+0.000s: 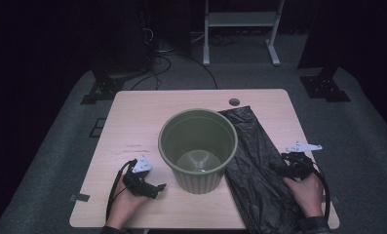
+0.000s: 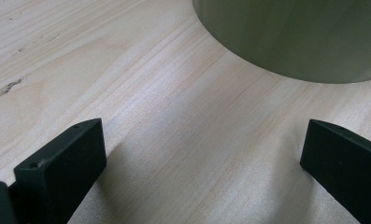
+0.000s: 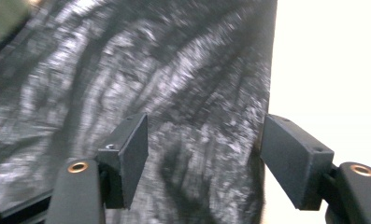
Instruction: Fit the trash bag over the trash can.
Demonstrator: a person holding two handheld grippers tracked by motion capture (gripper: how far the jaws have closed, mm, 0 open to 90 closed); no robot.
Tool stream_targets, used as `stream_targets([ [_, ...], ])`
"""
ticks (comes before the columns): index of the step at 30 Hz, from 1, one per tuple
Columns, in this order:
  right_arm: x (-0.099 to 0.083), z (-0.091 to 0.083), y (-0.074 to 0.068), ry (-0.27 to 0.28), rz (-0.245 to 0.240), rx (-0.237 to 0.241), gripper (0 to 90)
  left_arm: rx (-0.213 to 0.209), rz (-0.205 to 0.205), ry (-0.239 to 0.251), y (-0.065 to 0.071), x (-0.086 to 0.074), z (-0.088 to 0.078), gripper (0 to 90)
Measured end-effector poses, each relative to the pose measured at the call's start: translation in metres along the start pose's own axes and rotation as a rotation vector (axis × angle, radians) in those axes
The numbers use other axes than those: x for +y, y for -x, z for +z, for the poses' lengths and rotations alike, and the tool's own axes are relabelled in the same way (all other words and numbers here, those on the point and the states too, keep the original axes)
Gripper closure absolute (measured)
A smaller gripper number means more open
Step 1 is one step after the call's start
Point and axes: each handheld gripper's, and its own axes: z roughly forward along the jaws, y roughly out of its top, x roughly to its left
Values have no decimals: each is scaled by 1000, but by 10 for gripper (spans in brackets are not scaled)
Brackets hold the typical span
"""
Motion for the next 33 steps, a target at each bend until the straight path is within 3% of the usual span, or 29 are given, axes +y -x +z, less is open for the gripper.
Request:
stream_targets([
  [5, -3, 9, 7, -22, 34, 28, 301, 0, 0, 0, 0, 0, 0, 0],
  [10, -1, 14, 4, -18, 31, 61, 290, 0, 0, 0, 0, 0, 0, 0],
  [20, 13, 30, -16, -2, 11, 175, 272, 0, 0, 0, 0, 0, 0, 0],
  [25, 17, 32, -23, 20, 28, 227, 264, 0, 0, 0, 0, 0, 0, 0],
  [33, 30, 45, -44, -4, -9, 260, 247, 0, 0, 0, 0, 0, 0, 0],
])
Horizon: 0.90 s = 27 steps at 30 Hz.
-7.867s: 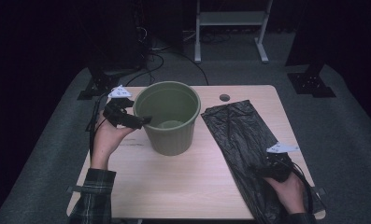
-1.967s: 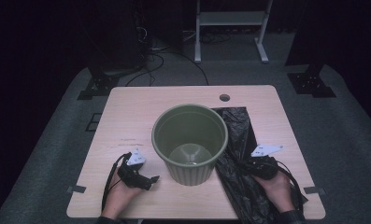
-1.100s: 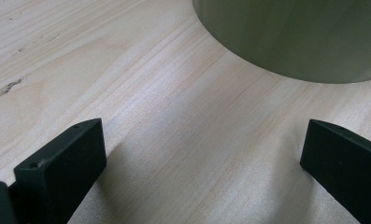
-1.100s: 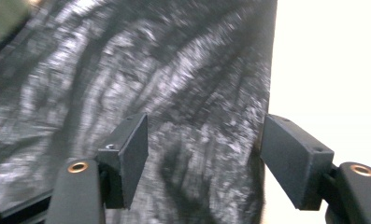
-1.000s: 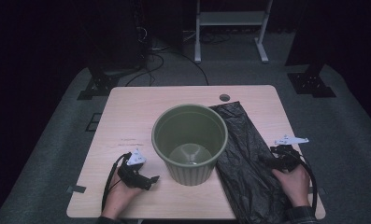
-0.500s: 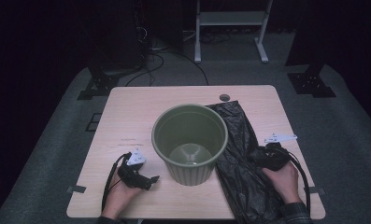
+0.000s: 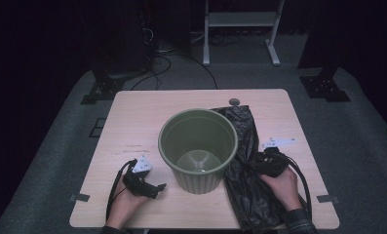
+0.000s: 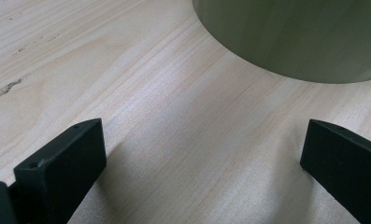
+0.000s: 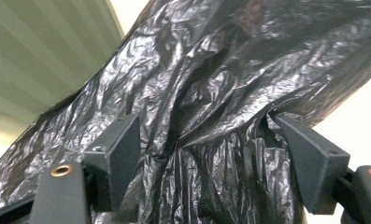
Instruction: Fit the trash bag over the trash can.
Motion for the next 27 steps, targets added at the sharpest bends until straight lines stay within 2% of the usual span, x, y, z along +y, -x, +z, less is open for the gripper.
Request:
stream_targets([
  [3, 3, 9, -6, -7, -16, 10, 245, 0, 0, 0, 0, 0, 0, 0],
  [8, 7, 19, -18, -13, -54, -11, 232, -1, 0, 0, 0, 0, 0, 0],
  [12, 9, 25, -27, -17, -88, -43, 231, -2, 0, 0, 0, 0, 0, 0],
  [17, 9, 30, -38, -28, -145, -122, 259, -2, 0, 0, 0, 0, 0, 0],
  [18, 9, 31, -39, -26, -144, -125, 264, -1, 0, 0, 0, 0, 0, 0],
  [19, 9, 31, -39, -23, -141, -126, 280, -2, 0, 0, 0, 0, 0, 0],
  [27, 8, 25, -39, -18, -154, -103, 579, -2, 1, 0, 0, 0, 0, 0],
])
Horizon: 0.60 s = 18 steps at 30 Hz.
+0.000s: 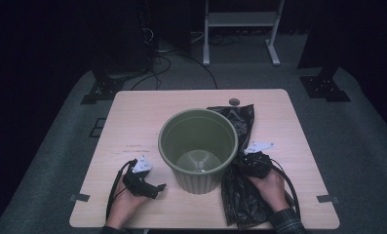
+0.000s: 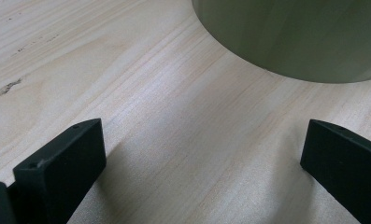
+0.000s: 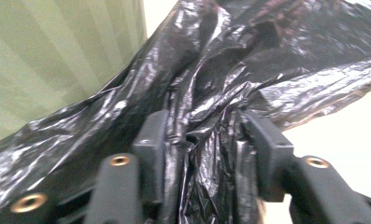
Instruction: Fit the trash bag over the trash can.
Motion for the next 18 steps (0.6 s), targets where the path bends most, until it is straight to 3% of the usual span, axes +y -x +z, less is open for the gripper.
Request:
stream_targets([
  [10, -5, -5, 4, 3, -15, 52, 854, -1, 1, 0, 0, 0, 0, 0],
  [18, -5, -10, 3, -14, -30, 103, 878, -2, 2, 0, 0, 0, 0, 0],
])
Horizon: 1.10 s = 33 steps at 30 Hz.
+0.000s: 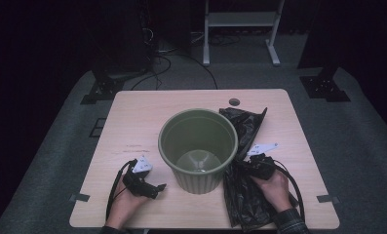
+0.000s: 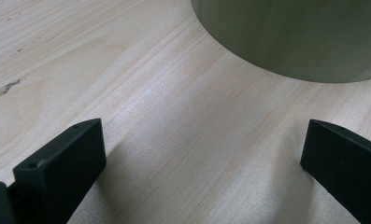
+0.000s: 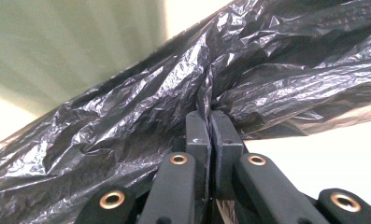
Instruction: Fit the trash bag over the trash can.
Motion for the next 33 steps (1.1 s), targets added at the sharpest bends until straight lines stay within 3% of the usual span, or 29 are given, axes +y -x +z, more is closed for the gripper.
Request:
stream_targets([
  [10, 6, -25, -11, 61, -48, 105, 881, 0, 0, 0, 0, 0, 0, 0],
  [16, 11, -39, -13, 125, -44, 224, 882, 0, 0, 0, 0, 0, 0, 0],
  [24, 22, -63, -21, 156, -126, 254, 879, 0, 0, 0, 0, 0, 0, 0],
  [33, 40, -92, -37, 208, -206, 319, 879, -1, -1, 1, 0, 0, 0, 0],
])
